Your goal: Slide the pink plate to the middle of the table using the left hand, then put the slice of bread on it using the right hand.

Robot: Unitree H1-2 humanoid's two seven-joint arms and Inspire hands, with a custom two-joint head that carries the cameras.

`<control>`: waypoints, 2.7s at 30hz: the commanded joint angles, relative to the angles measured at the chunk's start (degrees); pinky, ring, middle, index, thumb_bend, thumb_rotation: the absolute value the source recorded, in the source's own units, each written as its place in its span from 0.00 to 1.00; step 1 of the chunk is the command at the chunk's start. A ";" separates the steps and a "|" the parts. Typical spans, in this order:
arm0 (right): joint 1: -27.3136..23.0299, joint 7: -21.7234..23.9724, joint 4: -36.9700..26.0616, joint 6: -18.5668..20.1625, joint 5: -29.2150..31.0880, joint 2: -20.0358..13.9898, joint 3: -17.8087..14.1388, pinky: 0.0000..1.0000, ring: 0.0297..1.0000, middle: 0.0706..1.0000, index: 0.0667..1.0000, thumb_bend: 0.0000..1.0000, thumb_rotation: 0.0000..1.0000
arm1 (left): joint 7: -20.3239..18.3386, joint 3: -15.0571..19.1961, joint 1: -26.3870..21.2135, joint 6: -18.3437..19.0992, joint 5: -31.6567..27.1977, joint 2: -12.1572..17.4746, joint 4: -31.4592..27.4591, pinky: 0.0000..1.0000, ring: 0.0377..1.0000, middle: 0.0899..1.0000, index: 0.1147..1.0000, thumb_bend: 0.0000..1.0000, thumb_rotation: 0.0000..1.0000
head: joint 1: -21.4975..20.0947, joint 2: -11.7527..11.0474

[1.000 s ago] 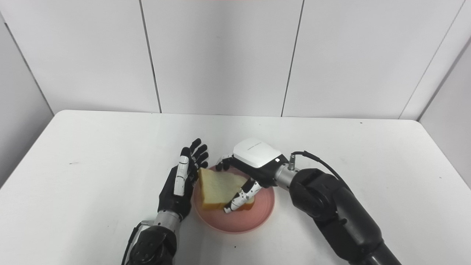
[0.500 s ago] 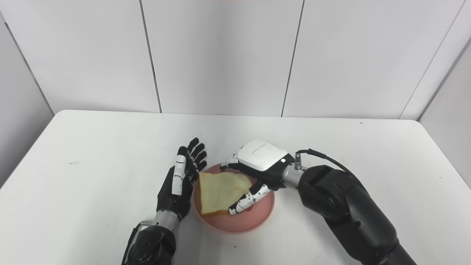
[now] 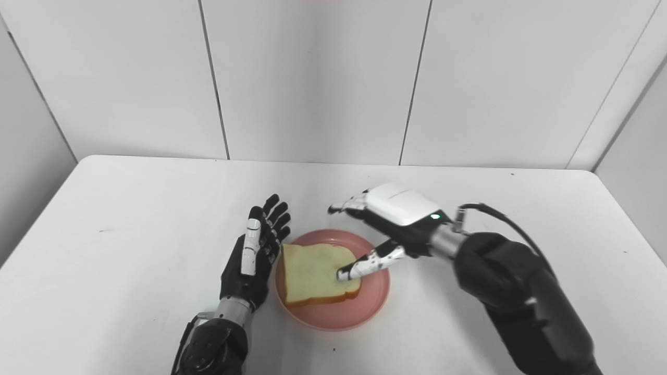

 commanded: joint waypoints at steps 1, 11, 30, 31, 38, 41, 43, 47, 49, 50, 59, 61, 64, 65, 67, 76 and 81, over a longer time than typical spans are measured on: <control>1.20 -4.75 0.29 1.41 5.62 2.15 -3.28 0.82 0.94 0.96 0.94 0.81 0.83 | -0.81 0.00 -1.45 -1.48 -0.25 -0.48 -1.77 0.97 0.95 0.94 0.90 0.71 0.97 | 0.01 -0.13; 8.21 -15.28 3.95 -1.40 17.27 9.39 -8.49 0.97 1.00 1.00 1.00 0.71 1.00 | -1.69 0.30 -0.35 -2.21 -0.54 0.30 -2.54 0.97 0.97 0.96 0.93 0.72 0.94 | -1.11 -0.05; 12.77 -23.07 10.01 -1.11 37.84 20.61 -12.72 1.00 1.00 1.00 1.00 0.69 1.00 | -3.91 1.06 1.07 -2.93 -0.48 2.99 -4.04 0.99 1.00 1.00 0.96 0.71 0.94 | -2.26 0.23; 12.94 -23.45 9.89 -0.85 38.16 21.09 -12.65 1.00 1.00 1.00 1.00 0.69 0.99 | -4.00 1.17 1.11 -2.93 -0.50 3.13 -4.22 0.99 1.00 1.00 0.96 0.70 0.94 | -2.34 0.28; 13.87 -25.49 9.34 -0.75 37.94 23.06 -11.49 1.00 1.00 1.00 1.00 0.66 0.96 | -3.73 1.55 1.40 -2.09 0.38 3.85 -5.24 1.00 1.00 1.00 0.97 0.68 0.94 | -2.06 0.68; 14.13 -26.02 8.84 -0.28 38.18 23.63 -11.24 1.00 1.00 1.00 1.00 0.65 0.97 | -3.54 1.49 1.44 -2.23 1.03 4.07 -5.27 1.00 1.00 1.00 0.98 0.67 0.94 | -2.14 0.67; 14.34 -26.21 8.32 0.09 38.36 23.91 -10.91 1.00 1.00 1.00 1.00 0.63 0.98 | -3.48 1.41 1.46 -2.41 1.46 4.19 -5.25 1.00 1.00 1.00 0.98 0.66 0.95 | -2.10 0.65; 14.72 -25.84 7.29 0.55 38.21 23.69 -9.84 1.00 1.00 1.00 1.00 0.58 1.00 | -3.23 1.26 1.50 -2.64 2.33 4.32 -5.32 1.00 1.00 1.00 0.98 0.65 0.98 | -2.10 0.65; 14.79 -25.74 7.12 0.80 37.97 23.33 -9.36 1.00 1.00 1.00 1.00 0.58 1.00 | -3.19 1.21 1.50 -2.78 2.87 4.30 -5.29 1.00 1.00 1.00 0.98 0.65 0.99 | -1.64 0.57; 14.73 -25.72 7.34 0.59 37.80 23.09 -9.21 1.00 1.00 1.00 1.00 0.58 1.00 | -3.11 1.19 1.50 -2.85 3.11 4.25 -5.26 1.00 1.00 1.00 0.98 0.65 0.99 | -1.64 0.57; 14.55 -26.22 7.61 0.52 37.72 22.39 -8.90 1.00 1.00 1.00 1.00 0.56 0.97 | -2.59 0.97 1.70 -4.10 4.05 3.76 -4.60 1.00 1.00 1.00 1.00 0.64 0.98 | -1.22 0.40; 14.53 -26.21 7.58 0.49 37.70 22.20 -8.87 1.00 1.00 1.00 1.00 0.56 0.97 | -2.46 0.89 1.74 -4.03 4.06 3.65 -4.62 1.00 1.00 1.00 1.00 0.65 0.98 | -1.13 0.28; 14.49 -26.30 7.53 0.65 37.95 22.19 -8.97 1.00 1.00 1.00 1.00 0.56 0.95 | -2.26 0.76 1.71 -4.28 4.19 3.62 -4.38 1.00 1.00 1.00 1.00 0.65 0.97 | -1.04 0.27; 14.48 -26.34 7.52 0.66 38.04 22.22 -9.00 1.00 1.00 1.00 1.00 0.55 0.95 | -2.11 0.74 1.71 -4.36 4.36 3.59 -4.33 1.00 1.00 1.00 1.00 0.66 0.97 | -1.00 0.18; 14.43 -26.38 7.55 0.70 38.24 22.23 -9.04 1.00 1.00 1.00 1.00 0.55 0.95 | -1.82 0.71 1.78 -4.46 4.75 3.47 -4.31 1.00 1.00 1.00 1.00 0.66 0.97 | -0.97 0.15; 14.38 -26.49 7.09 1.35 38.51 21.98 -9.03 1.00 1.00 1.00 1.00 0.55 0.95 | -1.64 0.31 2.05 -3.79 4.95 3.54 -4.96 1.00 1.00 1.00 0.99 0.66 0.97 | -1.04 0.35; 14.11 -26.53 7.53 1.27 39.23 22.01 -9.25 1.00 1.00 1.00 1.00 0.56 0.93 | -1.70 0.33 1.97 -4.24 4.79 3.67 -4.60 1.00 1.00 1.00 0.99 0.66 0.96 | -1.36 0.22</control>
